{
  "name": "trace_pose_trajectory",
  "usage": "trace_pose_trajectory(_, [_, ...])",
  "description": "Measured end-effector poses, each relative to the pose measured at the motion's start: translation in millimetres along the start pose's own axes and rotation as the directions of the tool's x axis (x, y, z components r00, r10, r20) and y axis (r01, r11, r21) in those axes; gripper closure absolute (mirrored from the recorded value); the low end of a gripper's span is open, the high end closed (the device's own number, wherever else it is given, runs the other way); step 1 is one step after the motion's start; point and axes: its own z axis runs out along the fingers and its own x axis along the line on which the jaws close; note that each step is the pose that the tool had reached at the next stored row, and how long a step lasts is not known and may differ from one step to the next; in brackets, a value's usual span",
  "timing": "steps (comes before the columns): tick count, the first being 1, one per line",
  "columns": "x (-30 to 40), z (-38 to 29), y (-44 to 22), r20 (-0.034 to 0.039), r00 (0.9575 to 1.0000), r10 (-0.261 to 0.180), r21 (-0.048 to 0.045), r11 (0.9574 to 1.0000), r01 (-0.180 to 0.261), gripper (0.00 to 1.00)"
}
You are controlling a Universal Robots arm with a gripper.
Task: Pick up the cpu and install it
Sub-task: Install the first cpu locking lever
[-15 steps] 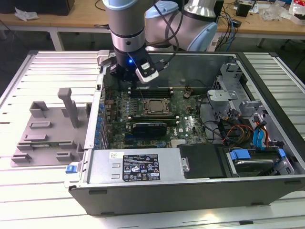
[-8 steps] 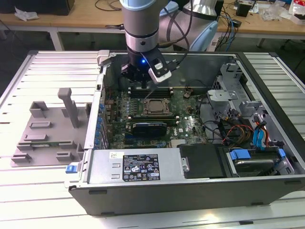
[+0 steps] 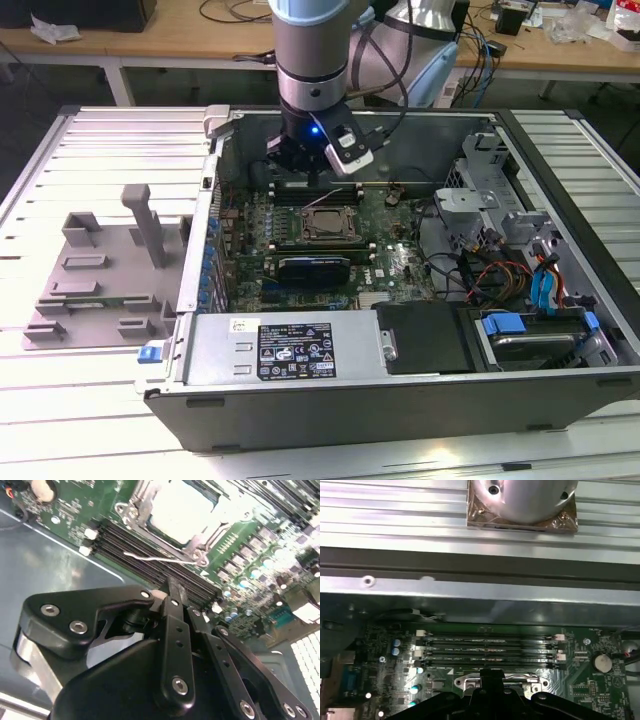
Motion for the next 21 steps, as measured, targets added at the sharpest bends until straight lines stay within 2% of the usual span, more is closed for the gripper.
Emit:
trace_pose_trajectory(2, [-0.4, 2.5, -0.6, 0.0088, 0.9993, 0.037, 0.0027, 0.9993, -0.037, 0.89])
trace_pose_trajectory(5, [-0.7, 6.5, -1.6, 0.0231, 0.9953, 0.095, 0.0057, 0.9955, -0.095, 0.89])
trace_pose_trajectory(15, [-3.7, 9.1, -2.2, 0.0298, 0.9921, 0.122, 0.0068, 0.9925, -0.122, 0.89])
trace_pose_trajectory(21, [-5.0, 12.1, -3.0, 0.0429, 0.9838, 0.174, 0.0085, 0.9846, -0.174, 0.89])
